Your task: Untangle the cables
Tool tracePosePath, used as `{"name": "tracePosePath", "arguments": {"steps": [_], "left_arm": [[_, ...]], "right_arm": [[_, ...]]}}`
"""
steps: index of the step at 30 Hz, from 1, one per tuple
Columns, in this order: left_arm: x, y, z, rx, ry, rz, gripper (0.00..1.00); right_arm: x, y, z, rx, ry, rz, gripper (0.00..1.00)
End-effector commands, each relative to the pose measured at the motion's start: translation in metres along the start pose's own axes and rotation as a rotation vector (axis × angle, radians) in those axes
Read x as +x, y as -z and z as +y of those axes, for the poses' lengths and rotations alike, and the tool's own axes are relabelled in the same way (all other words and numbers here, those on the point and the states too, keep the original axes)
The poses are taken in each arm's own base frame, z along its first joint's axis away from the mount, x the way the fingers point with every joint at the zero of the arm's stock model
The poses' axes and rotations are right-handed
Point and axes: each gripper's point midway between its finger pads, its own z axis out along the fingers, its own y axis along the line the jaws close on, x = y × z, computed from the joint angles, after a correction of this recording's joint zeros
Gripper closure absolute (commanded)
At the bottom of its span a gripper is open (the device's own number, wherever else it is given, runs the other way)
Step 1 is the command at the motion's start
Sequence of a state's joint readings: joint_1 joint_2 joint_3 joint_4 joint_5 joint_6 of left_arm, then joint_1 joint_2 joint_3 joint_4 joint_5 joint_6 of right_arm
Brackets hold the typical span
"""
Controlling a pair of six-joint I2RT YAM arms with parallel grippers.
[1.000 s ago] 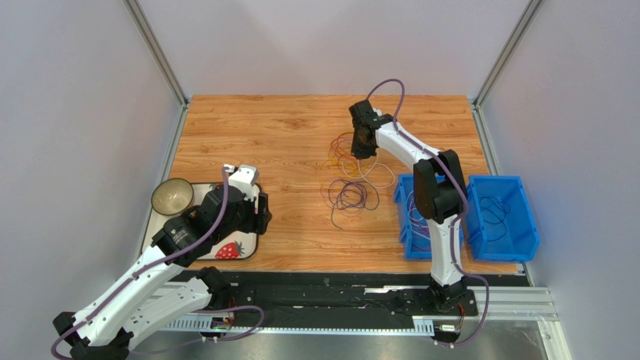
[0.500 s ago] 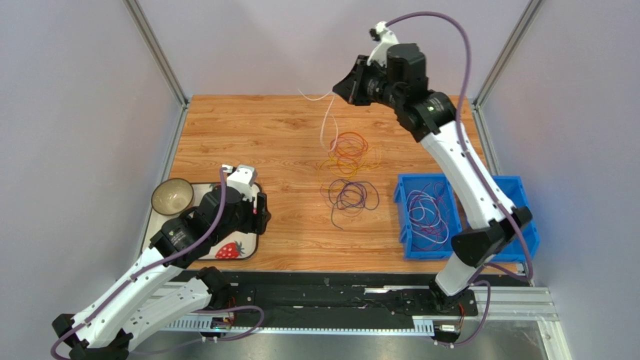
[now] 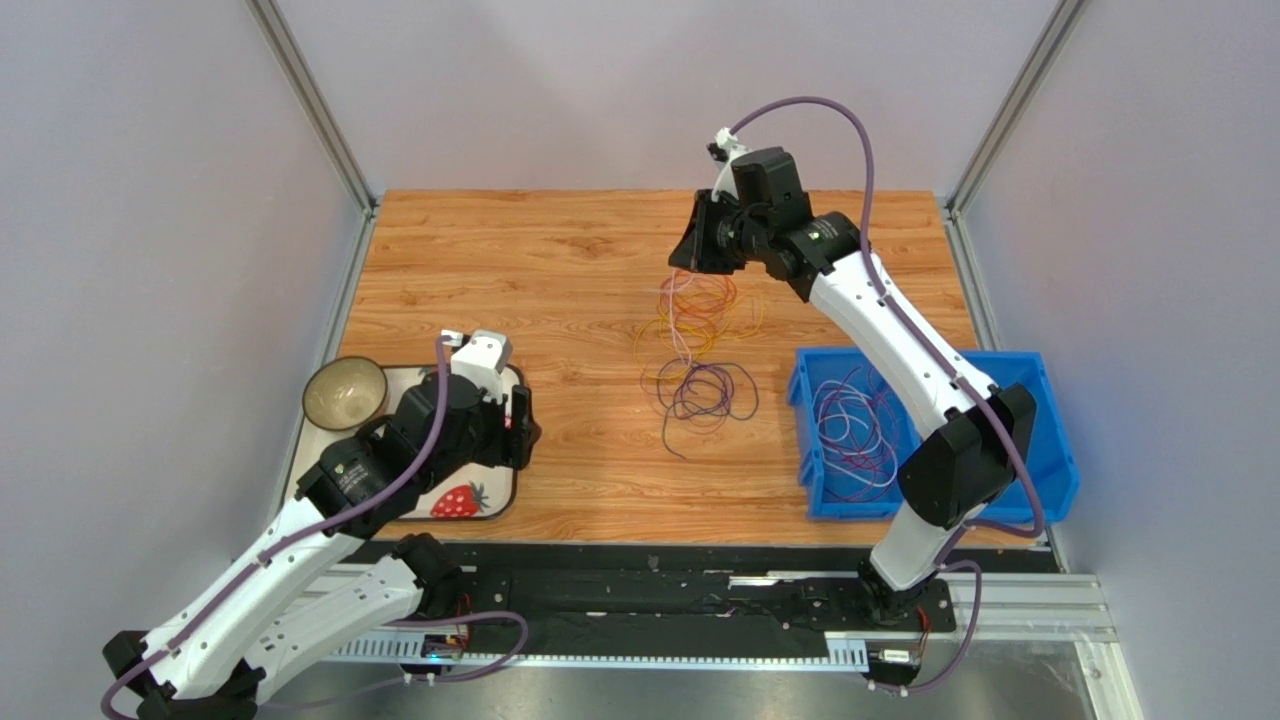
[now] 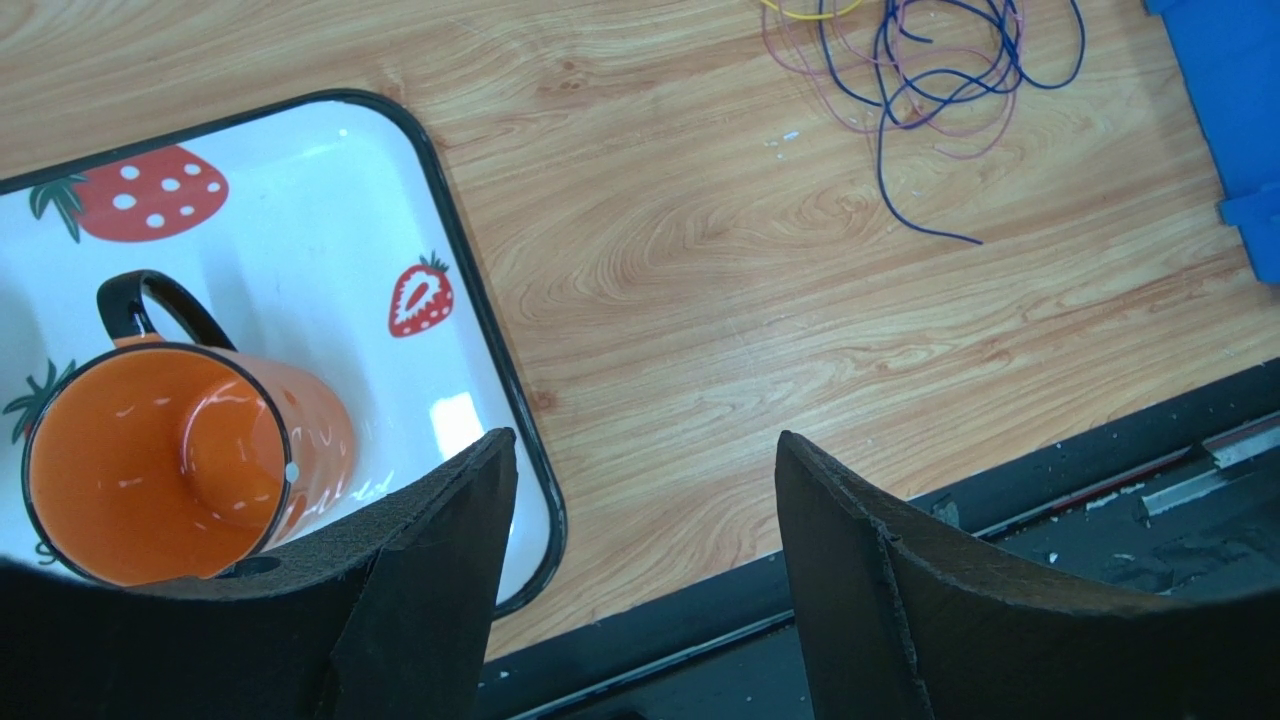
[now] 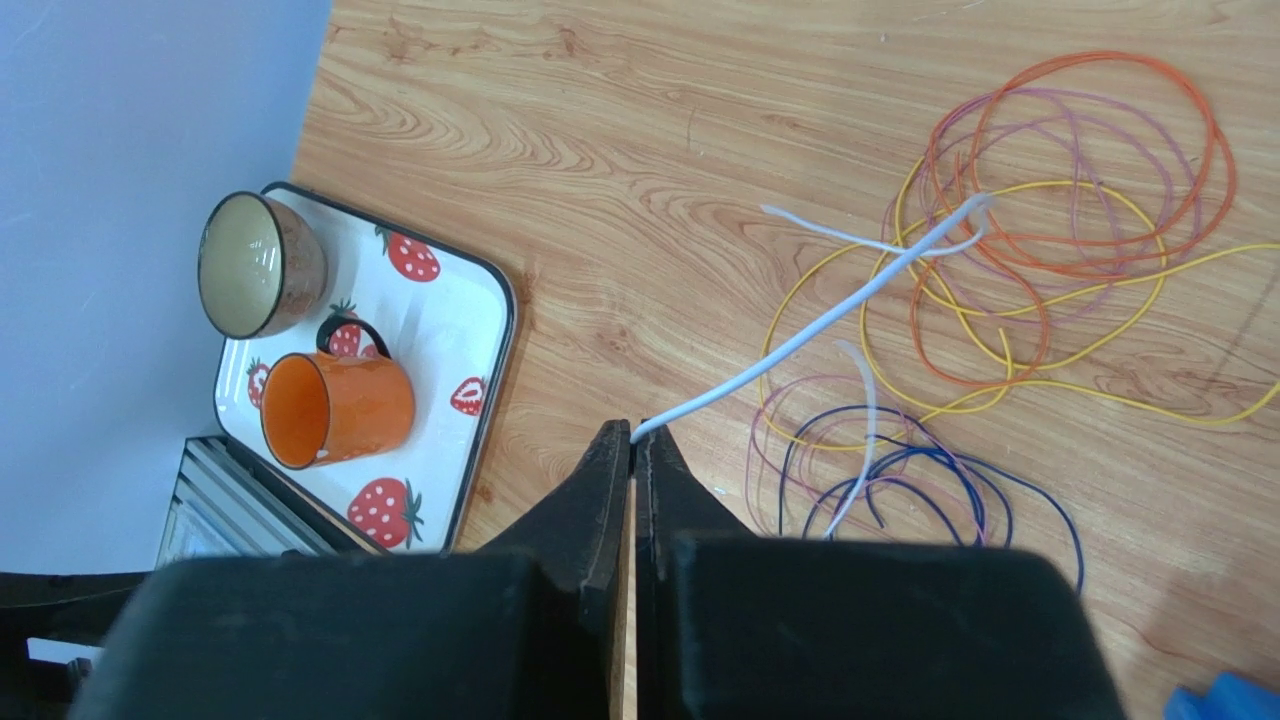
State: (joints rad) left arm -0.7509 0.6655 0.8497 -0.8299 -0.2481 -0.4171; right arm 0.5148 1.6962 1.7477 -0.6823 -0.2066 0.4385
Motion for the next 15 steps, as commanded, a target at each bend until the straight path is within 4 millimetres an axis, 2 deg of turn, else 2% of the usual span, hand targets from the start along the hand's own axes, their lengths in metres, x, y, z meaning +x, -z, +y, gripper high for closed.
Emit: {"name": "tracePosePath", "arguments": {"steps": [1,6,10,15], "left_arm": [[-0.009,0.005,0.0,0.003,0.013,-0.032,0.28],[-0.009,0.006,0.0,0.005,0.014,-0.036,0.28],[-0.009,0.006,-0.001,0.011,0.013,-0.035,0.28],[-0.008,0.006,-0.003,0.018,0.01,-0.033,0.28]], "right_arm": [[-0.036,0.045,0.022,-0.033,0.054,-0.13,1.0],[-0.036,0.065,0.02,-0.004,0.083,-0.145,1.0],[-0.037,0.089,0.005,0.084,0.114,-0.187,1.0],[-0.035,0.109,-0.01,0.168,0.124,-0.215,1.0]]}}
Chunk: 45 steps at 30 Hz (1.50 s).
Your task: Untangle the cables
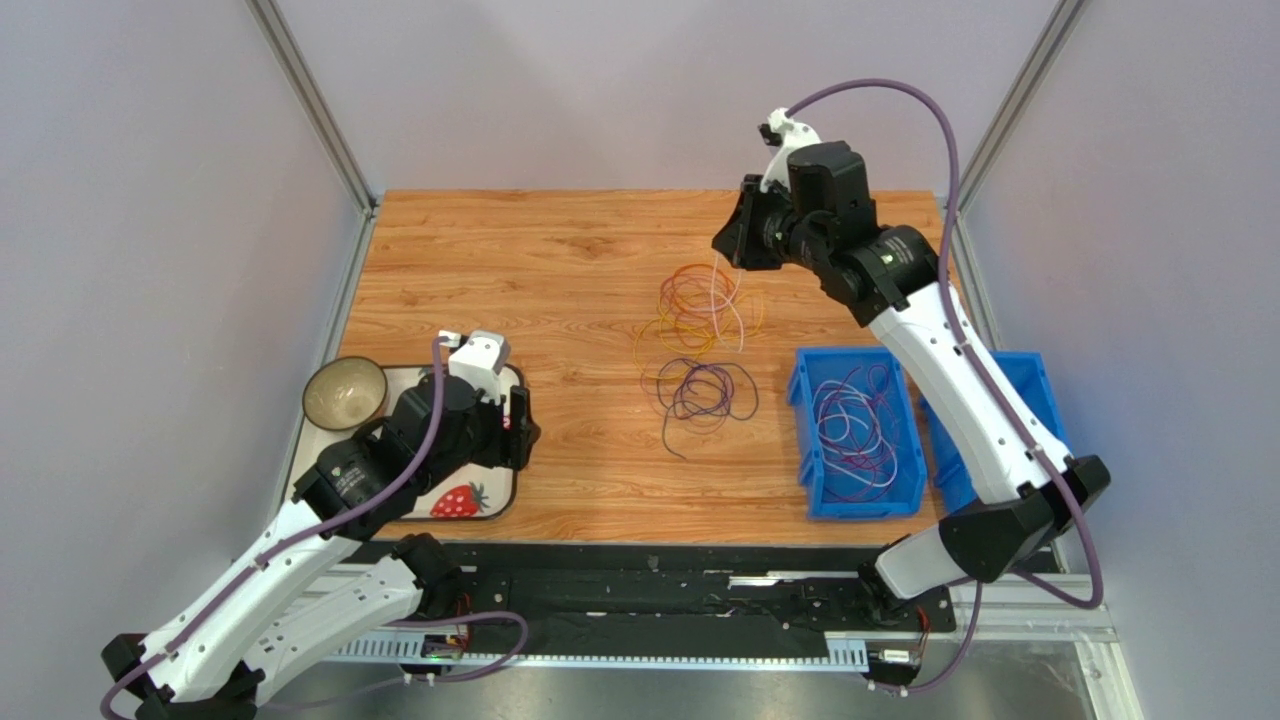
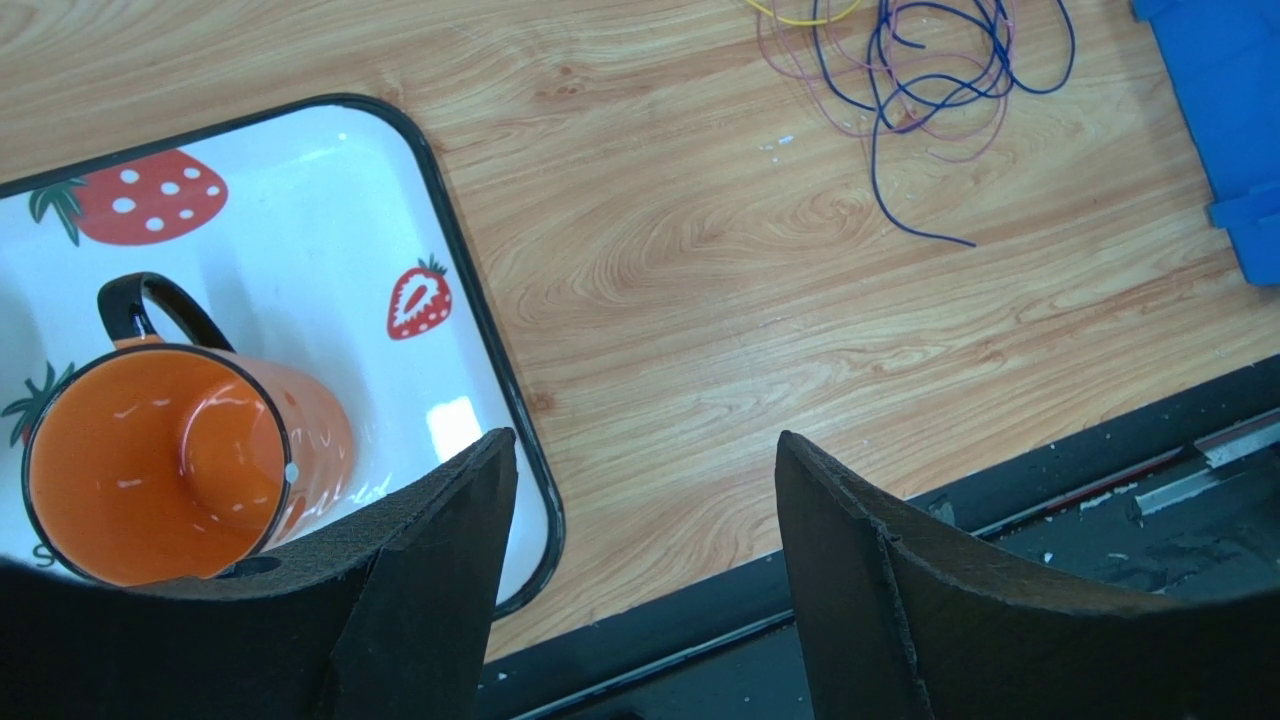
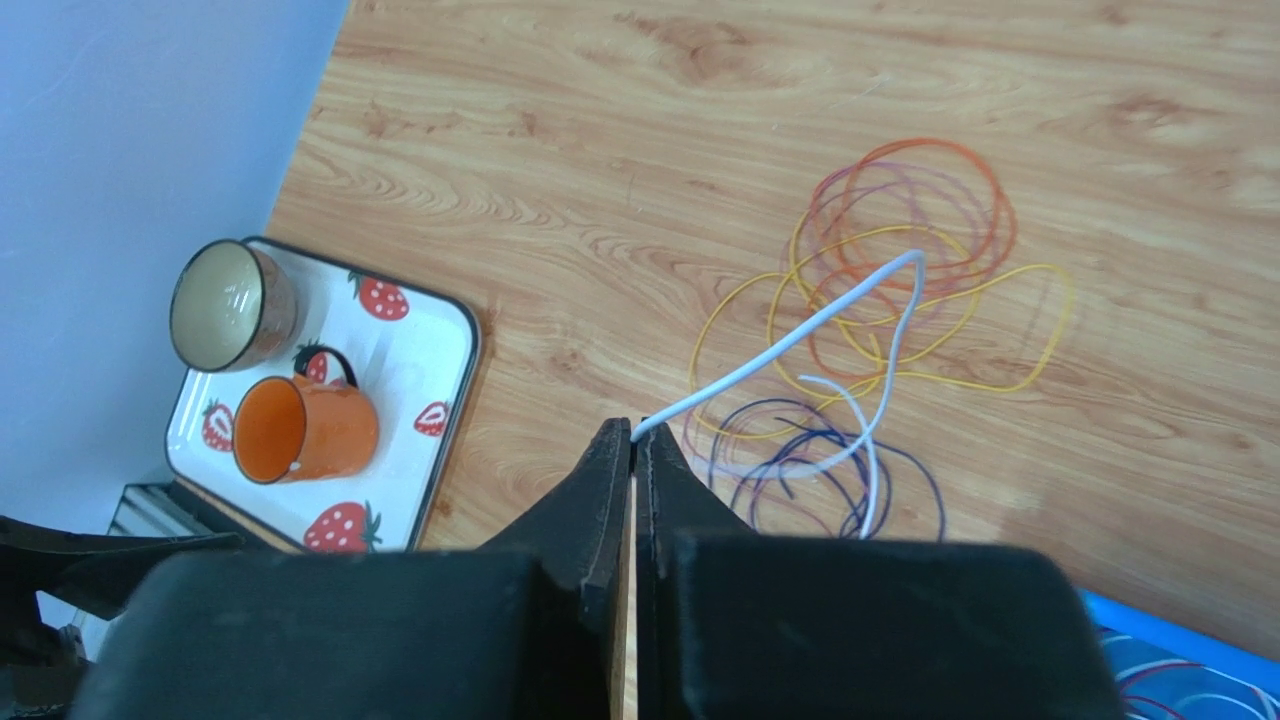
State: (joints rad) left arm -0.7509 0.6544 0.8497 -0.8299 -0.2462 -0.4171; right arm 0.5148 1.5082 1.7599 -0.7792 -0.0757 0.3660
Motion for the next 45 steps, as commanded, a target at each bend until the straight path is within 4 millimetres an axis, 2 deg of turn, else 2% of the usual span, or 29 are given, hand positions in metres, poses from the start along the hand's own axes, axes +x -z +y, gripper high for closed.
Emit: {"name": "tracePosePath", "arguments": {"steps": [1,3,4,6,7,9,13,14,15,21,25,29,34,38,45], "left_arm": [[-0.007,0.004,-0.002,0.012,0.007,-0.022,0.28],[-0.008,0.004,-0.002,0.013,0.007,-0.025,0.28],[-0.007,0.004,-0.003,0.015,0.006,-0.023,0.28],[-0.008,0.004,-0.003,0.016,0.008,-0.025,0.28],[-0.008,0.004,-0.003,0.016,0.006,-0.025,0.28],[-0.007,0.004,-0.003,0.019,0.006,-0.023,0.28],[-0.007,0.003,-0.004,0.021,0.004,-0.022,0.28],[-0.007,0.003,-0.004,0.02,0.004,-0.022,0.28],[-0.007,0.003,-0.004,0.021,0.004,-0.02,0.28],[-0.007,0.003,-0.005,0.023,0.004,-0.021,0.28],[-0.007,0.002,-0.004,0.021,0.003,-0.017,0.28],[-0.006,0.002,-0.005,0.022,0.002,-0.013,0.28],[-0.005,0.001,-0.005,0.024,0.004,-0.011,0.28],[-0.005,0.001,-0.005,0.024,0.003,-0.006,0.28],[-0.004,-0.001,-0.005,0.021,-0.001,0.001,0.28]], "right_arm": [[-0.009,0.033,-0.02,0.11,0.044,-0.063,1.0],[-0.009,0.041,-0.03,0.163,0.049,-0.074,1.0],[-0.002,0.042,-0.037,0.193,0.049,-0.06,1.0],[-0.004,0.056,-0.049,0.254,0.058,-0.089,1.0],[0.003,0.059,-0.056,0.286,0.059,-0.075,1.0],[0.004,0.074,-0.071,0.361,0.047,-0.105,1.0],[0.02,0.095,-0.1,0.486,-0.011,-0.135,1.0],[0.03,0.096,-0.108,0.514,-0.018,-0.123,1.0],[0.03,0.107,-0.114,0.543,-0.035,-0.151,1.0],[0.051,0.131,-0.144,0.686,-0.07,-0.173,1.0],[0.06,0.142,-0.156,0.743,-0.09,-0.184,1.0],[0.073,0.143,-0.168,0.794,-0.097,-0.161,1.0],[0.093,0.132,-0.181,0.822,-0.111,-0.11,1.0],[0.116,0.123,-0.2,0.862,-0.14,-0.051,1.0],[0.139,0.107,-0.217,0.838,-0.213,0.004,1.0]]}}
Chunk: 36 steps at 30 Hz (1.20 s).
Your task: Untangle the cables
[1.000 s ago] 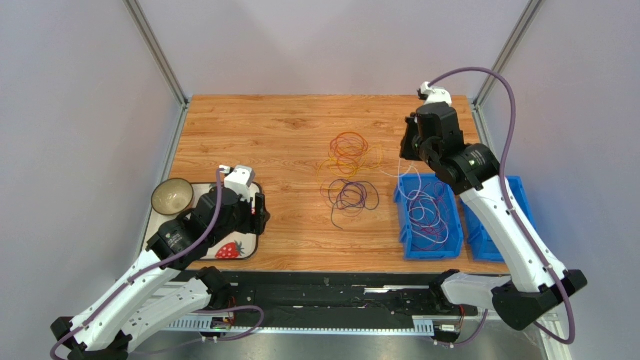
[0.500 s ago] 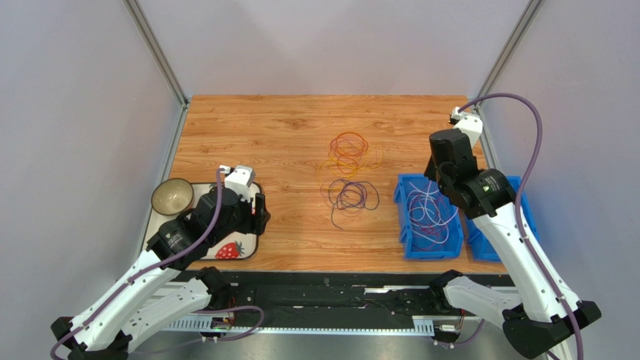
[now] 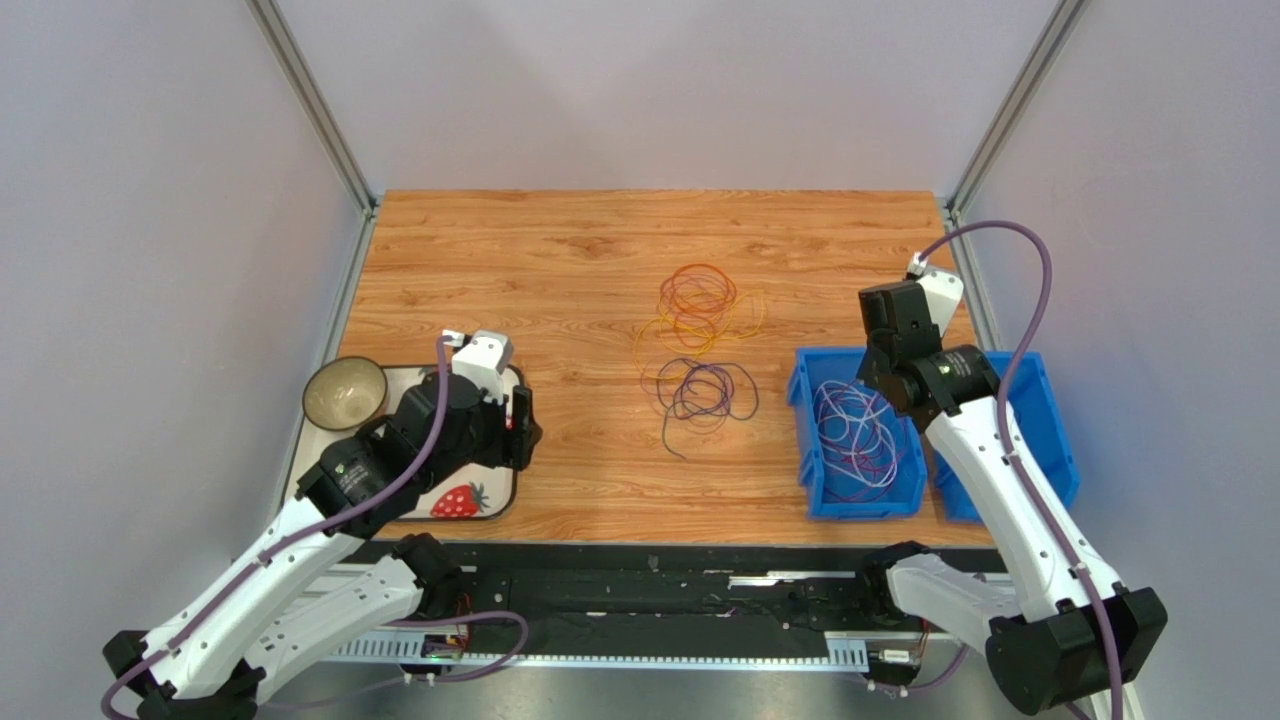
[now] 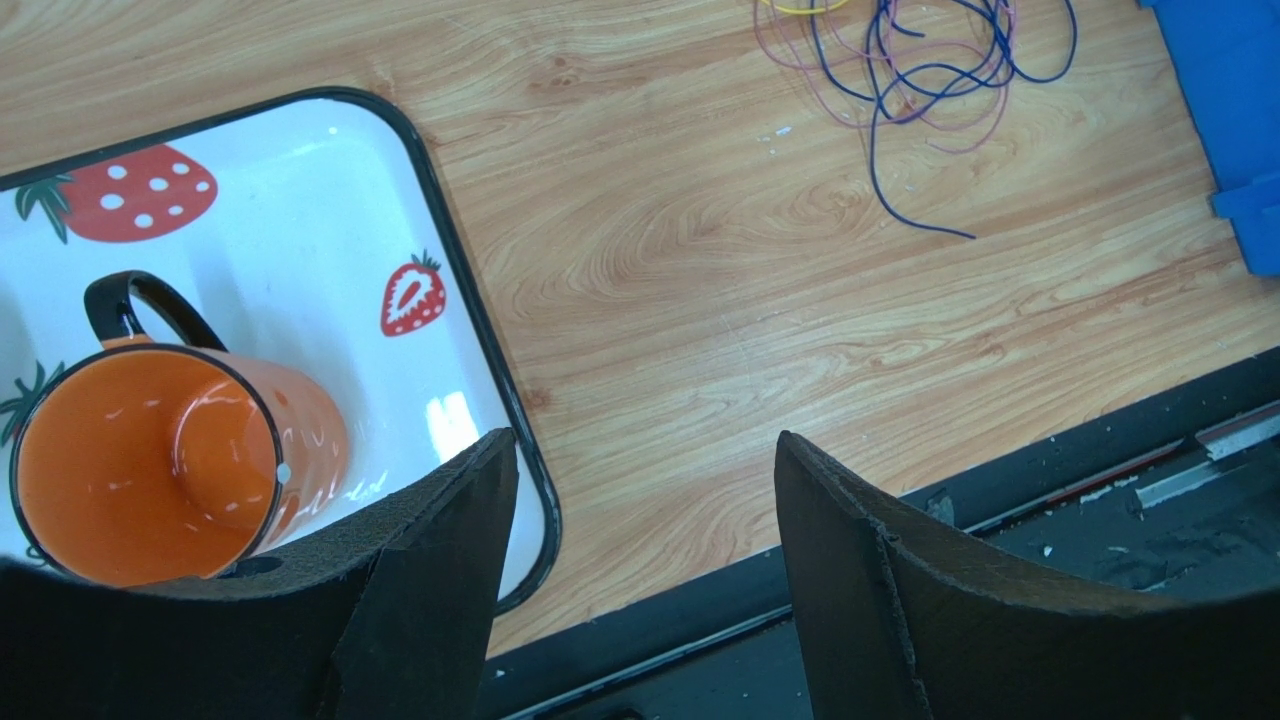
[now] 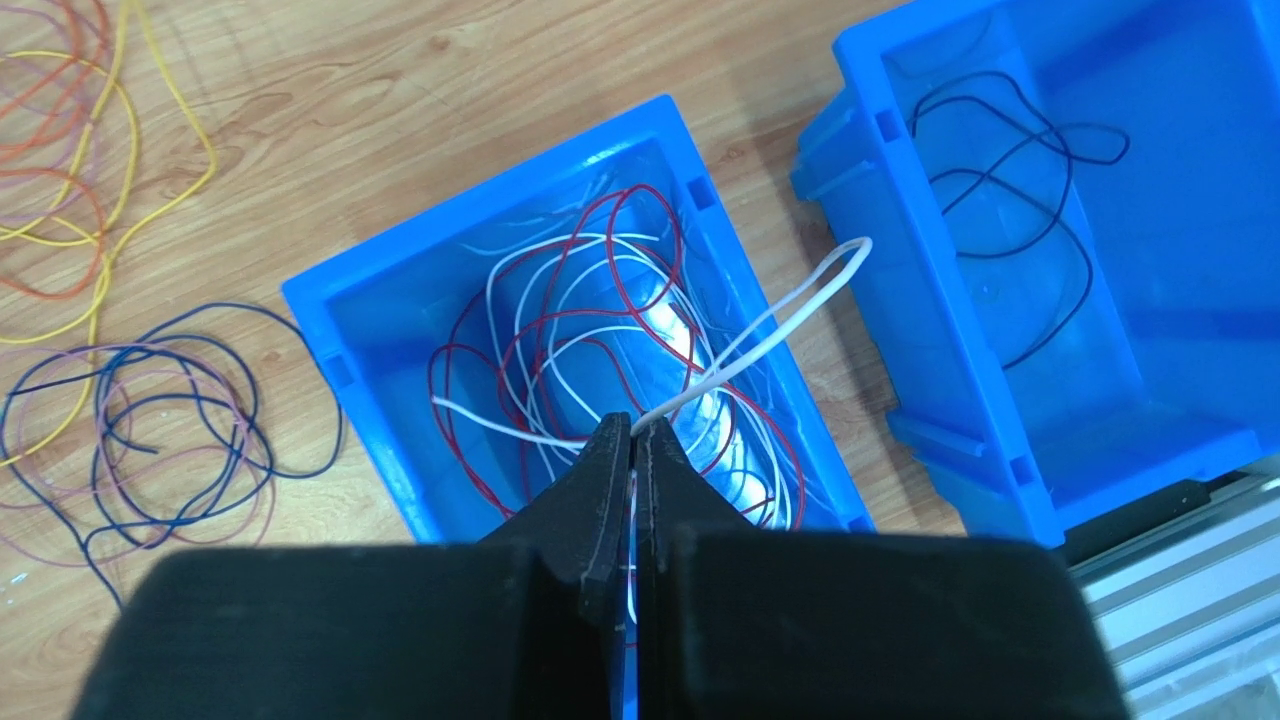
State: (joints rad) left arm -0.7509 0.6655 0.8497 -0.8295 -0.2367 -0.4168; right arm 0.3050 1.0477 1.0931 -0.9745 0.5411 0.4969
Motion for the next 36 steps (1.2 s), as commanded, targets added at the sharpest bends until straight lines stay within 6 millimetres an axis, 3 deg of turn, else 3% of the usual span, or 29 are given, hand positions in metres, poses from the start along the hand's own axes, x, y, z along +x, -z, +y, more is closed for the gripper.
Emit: {"name": "tracePosePath", "arguments": {"steps": [1,11,22,36], "left_arm": [[-0.006,0.001,-0.004,0.016,0.002,-0.012,0.28],[-0.004,-0.001,-0.003,0.011,0.0,-0.003,0.28],[-0.004,-0.001,-0.003,0.008,-0.002,0.0,0.28],[-0.004,-0.001,-0.003,0.007,0.0,-0.001,0.28]], "right_arm": [[0.001,-0.014,0.009,-0.04,-0.061,0.007,1.0],[0.029,-0.042,0.012,-0.061,-0.105,0.113,1.0],[0.061,-0.072,0.033,-0.122,-0.117,0.233,1.0],[0.087,-0.1,0.057,-0.167,-0.096,0.356,1.0]]}}
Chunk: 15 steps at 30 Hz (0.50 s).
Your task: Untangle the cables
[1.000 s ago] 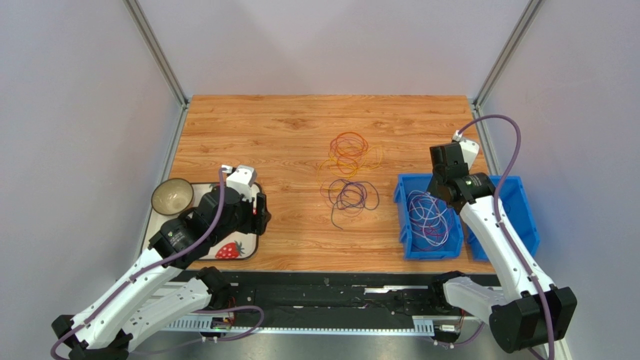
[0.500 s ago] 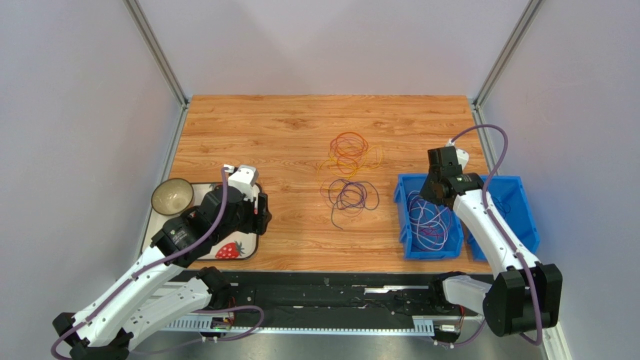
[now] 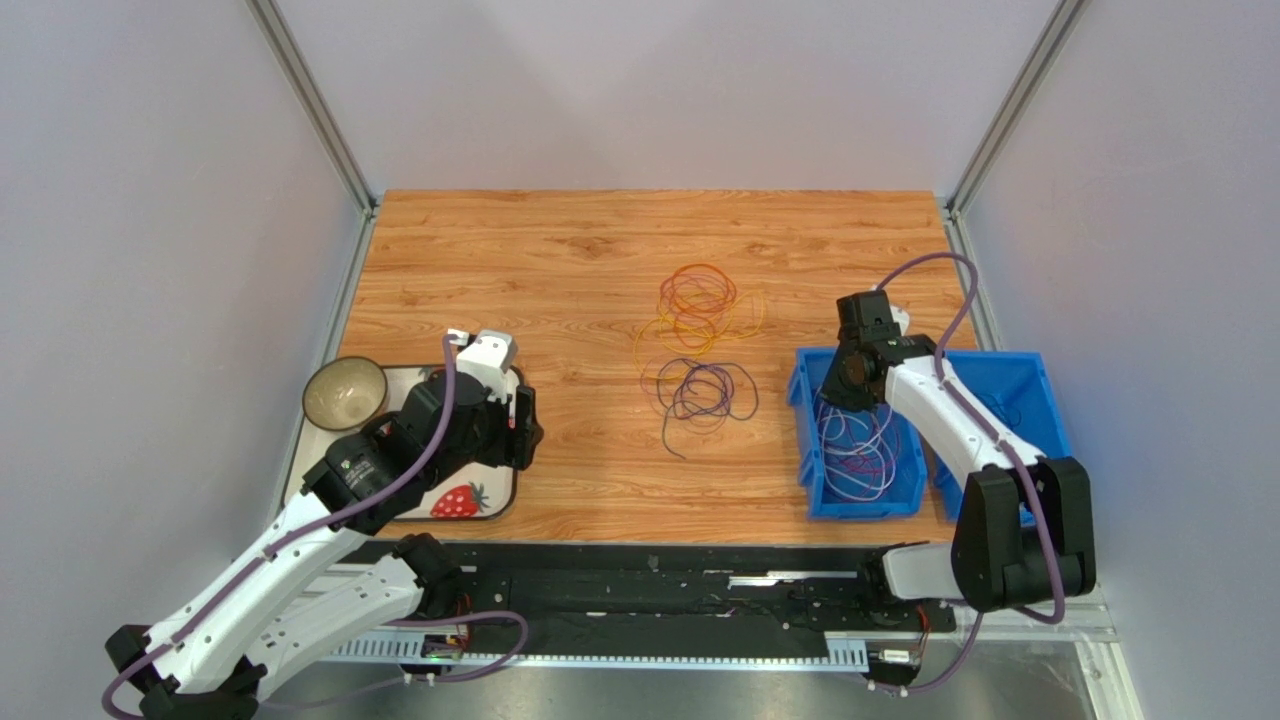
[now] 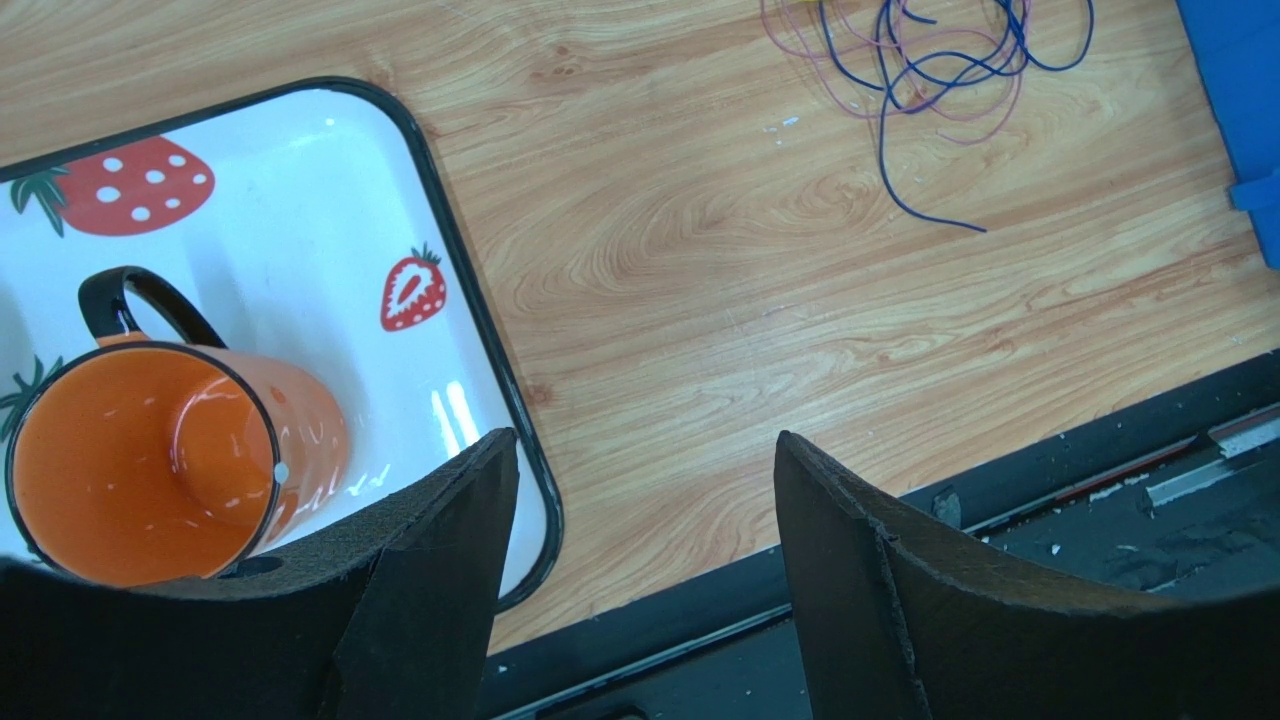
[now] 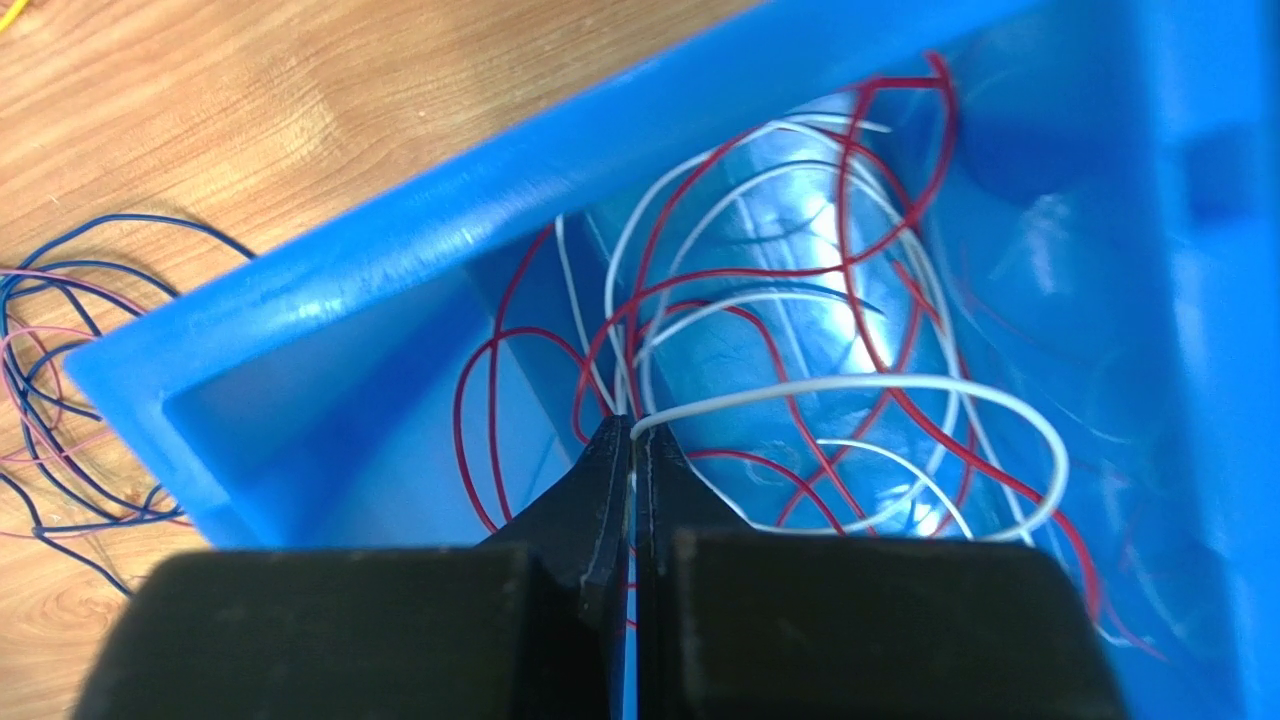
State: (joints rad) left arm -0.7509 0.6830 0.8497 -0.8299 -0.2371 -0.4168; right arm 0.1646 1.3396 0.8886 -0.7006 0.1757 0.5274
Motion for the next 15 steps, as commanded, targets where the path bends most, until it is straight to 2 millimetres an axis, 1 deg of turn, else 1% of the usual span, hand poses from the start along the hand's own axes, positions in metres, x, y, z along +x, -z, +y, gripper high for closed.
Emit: {"name": "tracePosePath", "arguments": {"steps": [1,8,10,12,15], "left_arm": [[-0.006,0.002,-0.003,0.014,0.005,-0.018,0.28],[-0.006,0.002,-0.003,0.012,0.002,-0.015,0.28],[-0.006,0.002,-0.002,0.012,0.003,-0.018,0.28],[-0.006,0.002,-0.003,0.012,0.001,-0.015,0.28],[-0.006,0.002,-0.002,0.009,0.003,-0.015,0.28]], "right_arm": [[-0.009,-0.01,0.017,-0.062,-0.023,-0.004,1.0],[-0.011,-0.03,0.025,-0.052,-0.015,0.027,1.0],[-0.009,-0.037,0.026,-0.044,-0.01,0.048,1.0],[-0.011,-0.038,0.026,-0.043,-0.009,0.045,1.0],[-0.02,-0.032,0.025,-0.033,-0.005,0.011,1.0]]}}
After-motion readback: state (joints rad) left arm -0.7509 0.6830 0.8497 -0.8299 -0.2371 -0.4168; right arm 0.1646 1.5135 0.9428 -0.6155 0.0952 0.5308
